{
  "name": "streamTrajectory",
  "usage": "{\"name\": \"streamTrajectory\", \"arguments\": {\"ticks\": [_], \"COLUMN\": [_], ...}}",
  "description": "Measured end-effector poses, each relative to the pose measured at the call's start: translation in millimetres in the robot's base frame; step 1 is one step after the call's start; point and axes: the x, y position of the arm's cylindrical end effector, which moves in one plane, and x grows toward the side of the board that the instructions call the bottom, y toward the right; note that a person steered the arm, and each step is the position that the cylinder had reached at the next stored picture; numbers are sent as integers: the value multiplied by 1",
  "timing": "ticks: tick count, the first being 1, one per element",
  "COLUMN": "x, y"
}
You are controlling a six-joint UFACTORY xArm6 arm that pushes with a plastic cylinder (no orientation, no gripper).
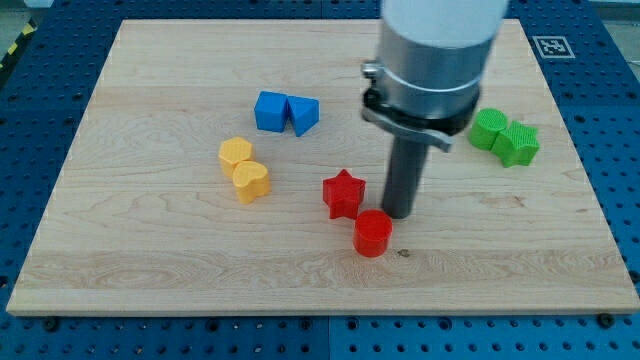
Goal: Move the red circle a bit left
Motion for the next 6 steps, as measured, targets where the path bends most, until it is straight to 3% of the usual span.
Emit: {"name": "streamTrajectory", "arguments": {"ticks": [2,6], "x": [41,41], "y": [9,-40]}}
